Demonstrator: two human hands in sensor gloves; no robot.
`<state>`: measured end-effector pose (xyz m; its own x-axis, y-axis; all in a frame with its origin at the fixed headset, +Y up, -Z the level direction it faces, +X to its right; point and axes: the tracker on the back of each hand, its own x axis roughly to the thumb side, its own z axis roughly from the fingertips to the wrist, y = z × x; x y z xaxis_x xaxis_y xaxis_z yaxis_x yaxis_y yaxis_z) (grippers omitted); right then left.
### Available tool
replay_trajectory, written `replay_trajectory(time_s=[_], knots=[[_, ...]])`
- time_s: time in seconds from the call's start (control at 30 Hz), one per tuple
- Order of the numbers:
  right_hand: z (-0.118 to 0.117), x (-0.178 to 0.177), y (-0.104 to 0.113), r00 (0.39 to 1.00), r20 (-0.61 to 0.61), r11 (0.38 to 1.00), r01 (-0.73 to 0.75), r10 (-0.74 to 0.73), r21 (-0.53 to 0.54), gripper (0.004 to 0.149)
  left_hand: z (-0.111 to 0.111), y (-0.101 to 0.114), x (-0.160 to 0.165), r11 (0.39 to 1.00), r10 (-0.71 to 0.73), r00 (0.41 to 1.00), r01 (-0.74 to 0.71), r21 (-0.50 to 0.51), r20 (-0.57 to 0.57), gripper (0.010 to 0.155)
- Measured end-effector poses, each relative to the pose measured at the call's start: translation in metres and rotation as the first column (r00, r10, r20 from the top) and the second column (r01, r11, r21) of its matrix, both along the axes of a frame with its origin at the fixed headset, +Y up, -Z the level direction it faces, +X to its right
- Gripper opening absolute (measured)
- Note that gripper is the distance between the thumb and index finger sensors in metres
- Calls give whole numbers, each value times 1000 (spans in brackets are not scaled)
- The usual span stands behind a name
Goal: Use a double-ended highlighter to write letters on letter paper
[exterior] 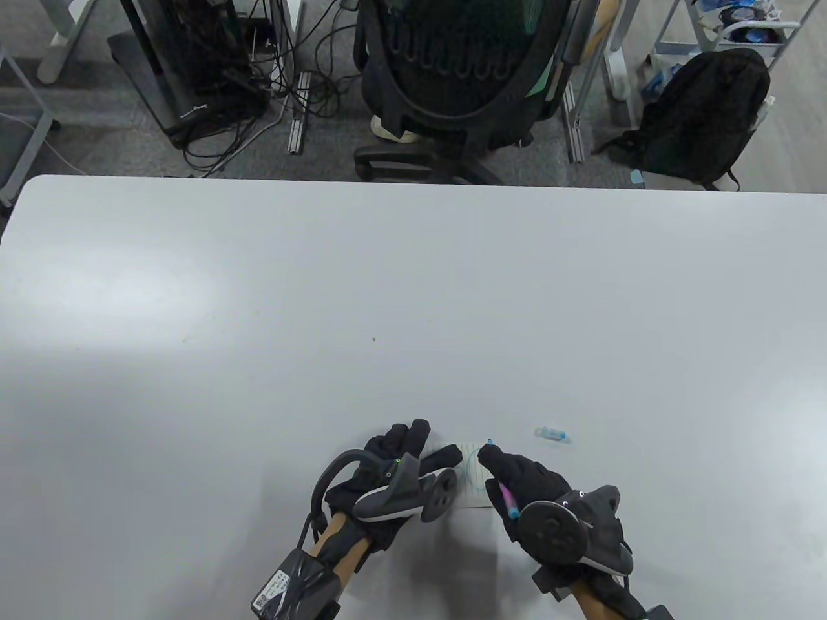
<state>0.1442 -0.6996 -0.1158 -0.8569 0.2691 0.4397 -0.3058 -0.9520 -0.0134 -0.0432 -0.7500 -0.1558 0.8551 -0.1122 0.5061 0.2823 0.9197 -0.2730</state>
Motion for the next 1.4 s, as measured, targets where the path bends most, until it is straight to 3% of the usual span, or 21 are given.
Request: replay_trajectory(time_s=[0.23, 0.43, 0.6, 0.8, 1.07, 1.4], knots=[[-1, -1, 1, 999, -5, 999, -35, 35, 5, 49, -4, 3, -5, 999, 41, 999, -41, 4, -33, 60], [-2, 2, 3, 996, 4, 996, -89, 89, 26, 53, -2, 22, -12, 995, 96, 994, -94, 43, -55, 60], [0, 0, 5, 996, 5, 992, -92, 92, 81, 52, 11, 37, -20, 987, 151, 987, -147, 65, -60, 60], [5, -9, 7, 970, -3, 947, -239, 245, 217, 50, 29, 49, -30, 979, 195, 978, -189, 80, -76, 61], [10, -15, 5, 962, -24, 931, -258, 273, 258, 43, 54, 54, -39, 958, 279, 957, -273, 87, -73, 61], [14, -26, -1, 940, -44, 912, -317, 339, 258, 42, 64, 50, -36, 947, 321, 947, -321, 18, -17, 70]])
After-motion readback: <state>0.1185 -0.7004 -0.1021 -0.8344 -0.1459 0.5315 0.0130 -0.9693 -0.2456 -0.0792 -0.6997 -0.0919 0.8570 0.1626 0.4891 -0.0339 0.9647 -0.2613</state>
